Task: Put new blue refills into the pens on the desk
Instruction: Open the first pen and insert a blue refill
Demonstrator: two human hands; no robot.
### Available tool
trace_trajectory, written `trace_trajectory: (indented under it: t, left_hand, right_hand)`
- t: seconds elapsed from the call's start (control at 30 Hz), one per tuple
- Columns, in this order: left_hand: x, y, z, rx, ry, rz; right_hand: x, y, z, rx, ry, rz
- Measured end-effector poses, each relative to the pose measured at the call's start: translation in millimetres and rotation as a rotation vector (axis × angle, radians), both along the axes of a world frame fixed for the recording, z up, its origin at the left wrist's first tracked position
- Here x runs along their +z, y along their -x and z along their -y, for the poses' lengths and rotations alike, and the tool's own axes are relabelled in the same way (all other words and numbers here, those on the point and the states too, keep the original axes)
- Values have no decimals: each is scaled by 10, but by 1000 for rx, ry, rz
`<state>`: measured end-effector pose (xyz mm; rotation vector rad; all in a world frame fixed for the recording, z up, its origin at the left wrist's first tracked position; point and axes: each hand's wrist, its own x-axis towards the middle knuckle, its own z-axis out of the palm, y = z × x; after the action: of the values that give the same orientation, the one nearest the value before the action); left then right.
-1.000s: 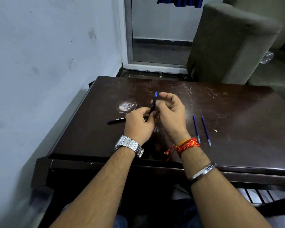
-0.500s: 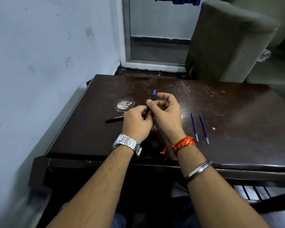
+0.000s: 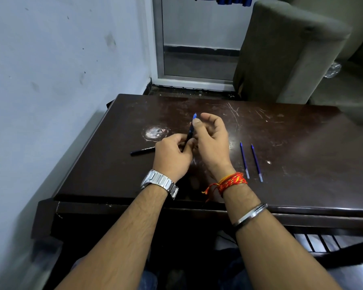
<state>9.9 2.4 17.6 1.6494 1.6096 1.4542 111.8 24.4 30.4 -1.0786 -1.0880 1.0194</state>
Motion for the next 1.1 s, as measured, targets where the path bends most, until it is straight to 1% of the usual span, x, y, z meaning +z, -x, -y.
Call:
trace_trajectory:
  t: [0.13, 0.33, 0.47, 0.6, 0.8, 0.87, 0.97, 1.0, 1.03, 1.07, 1.1]
  left_hand:
    - [-5, 7, 2, -14, 8, -54]
    - [3, 2, 4, -40, 6, -2]
    - [2, 1, 4, -46, 4, 17]
    - [-24, 1, 4, -67, 22, 28]
    - [-55, -24, 17, -129, 61, 71]
    - [-81, -18, 5, -148, 75, 76]
    - [-107, -6, -8, -171, 83, 97]
    - [-110, -6, -10, -173, 85, 102]
    - [-114, -8, -13, -170, 89, 112]
    - [-113, -9, -17, -160, 90, 124]
    - [-114, -7, -21, -148, 88, 136]
  right_hand:
    - [-7, 4, 15, -18, -11, 112]
    - [54, 5, 49, -6, -26, 10]
    - [101, -8, 83, 22, 11, -62]
    - [114, -11, 63, -2, 32, -69]
    - [145, -78, 9, -66, -8, -184]
    - [178, -114, -7, -72, -10, -276]
    - [223, -219, -56, -140, 55, -433]
    - [228, -259, -70, -184, 87, -436]
    - [218, -304, -78, -232, 117, -395]
    - [199, -346, -82, -274, 147, -302]
    - [164, -384, -82, -296, 181, -164]
